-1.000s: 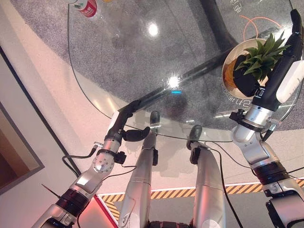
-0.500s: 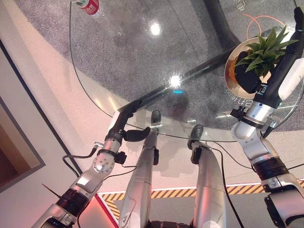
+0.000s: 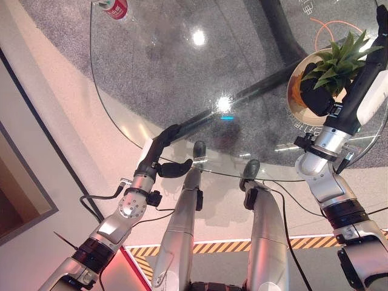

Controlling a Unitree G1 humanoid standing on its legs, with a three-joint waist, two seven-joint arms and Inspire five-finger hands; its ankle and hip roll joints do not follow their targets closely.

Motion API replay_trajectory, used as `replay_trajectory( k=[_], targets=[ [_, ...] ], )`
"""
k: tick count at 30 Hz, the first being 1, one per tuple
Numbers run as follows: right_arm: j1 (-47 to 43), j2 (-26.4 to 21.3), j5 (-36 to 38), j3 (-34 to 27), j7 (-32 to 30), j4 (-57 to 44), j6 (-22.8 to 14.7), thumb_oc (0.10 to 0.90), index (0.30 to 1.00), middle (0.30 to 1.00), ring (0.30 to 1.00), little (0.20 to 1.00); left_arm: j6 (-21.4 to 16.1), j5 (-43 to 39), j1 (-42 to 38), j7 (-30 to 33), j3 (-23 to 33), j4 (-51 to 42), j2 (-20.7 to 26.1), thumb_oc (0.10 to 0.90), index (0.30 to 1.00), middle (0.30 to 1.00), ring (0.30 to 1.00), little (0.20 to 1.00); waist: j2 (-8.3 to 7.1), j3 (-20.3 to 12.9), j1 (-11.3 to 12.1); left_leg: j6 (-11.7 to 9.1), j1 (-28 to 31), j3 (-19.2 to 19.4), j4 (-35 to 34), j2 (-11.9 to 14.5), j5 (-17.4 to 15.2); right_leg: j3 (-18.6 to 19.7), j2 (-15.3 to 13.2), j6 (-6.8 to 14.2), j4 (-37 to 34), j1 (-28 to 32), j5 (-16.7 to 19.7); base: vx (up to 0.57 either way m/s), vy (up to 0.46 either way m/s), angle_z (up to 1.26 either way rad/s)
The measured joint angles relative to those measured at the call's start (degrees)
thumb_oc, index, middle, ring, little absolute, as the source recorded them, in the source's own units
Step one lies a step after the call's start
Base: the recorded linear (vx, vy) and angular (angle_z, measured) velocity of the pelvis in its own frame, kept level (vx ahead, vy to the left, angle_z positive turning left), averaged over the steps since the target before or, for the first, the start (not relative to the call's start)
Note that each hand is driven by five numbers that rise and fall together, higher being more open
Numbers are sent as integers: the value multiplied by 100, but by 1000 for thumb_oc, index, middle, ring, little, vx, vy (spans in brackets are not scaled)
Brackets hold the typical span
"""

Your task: Pick up the fruit to the plate

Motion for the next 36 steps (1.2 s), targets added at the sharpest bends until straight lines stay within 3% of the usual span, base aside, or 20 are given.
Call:
replay_trajectory(
  k=[3, 4, 9, 14, 21, 27, 36],
  targets=[
    [85, -13, -213, 0, 0, -163, 286, 800, 900, 900, 900, 900, 0, 0, 33, 0, 1, 0, 0, 800, 900, 900, 900, 900, 0, 0, -5, 0, 0, 0, 4, 0, 0, 0, 1, -1, 1, 0, 1, 0, 0, 0],
    [160, -38, -471, 7, 1, -323, 571, 800, 900, 900, 900, 900, 0, 1, 57, -1, 2, 0, 0, 800, 900, 900, 900, 900, 0, 0, -5, 0, -1, -1, 8, 0, 0, 0, 0, -2, 5, 0, 1, 0, 0, 0],
    [303, -138, -1107, 8, 0, -580, 1257, 800, 900, 900, 900, 900, 0, 4, 186, -5, 15, -31, -1, 800, 900, 900, 900, 900, -1, 0, -11, 2, -9, -2, 9, -1, -2, -3, 1, -3, -7, 0, 2, 0, 0, 0],
    [465, -291, -1483, 2, -3, -702, 1640, 800, 900, 900, 900, 900, 0, 20, 295, -6, 43, -32, 0, 800, 900, 900, 900, 900, -4, 2, -37, 20, -15, 3, 8, -7, -15, 4, 0, 1, -31, 2, 5, 0, 0, 0],
    [800, -469, -1480, 1, -4, -1111, 1903, 800, 900, 900, 900, 900, -7, 24, 452, -14, 194, -302, -1, 800, 900, 900, 900, 900, -12, 6, -60, 30, -17, 9, 18, -6, -21, 6, 1, 4, -47, 8, 7, 0, 0, 0],
    [837, -482, -1473, -3, -4, -1251, 1906, 800, 900, 900, 900, 900, -7, 26, 453, -15, 255, -298, 6, 800, 900, 900, 900, 900, -13, 6, -196, 72, -44, 17, 85, -7, -51, 11, 2, 21, -56, 16, 22, 0, 0, 0],
    [872, -483, -1475, -135, -4, -1472, 1838, 800, 900, 900, 900, 900, -8, 70, 455, -8, 249, -296, 3, 800, 900, 900, 900, 900, -13, 6, -173, 81, -44, 43, 84, -4, -57, 29, 6, 35, -96, 19, 46, 0, 0, 0]
  ],
)
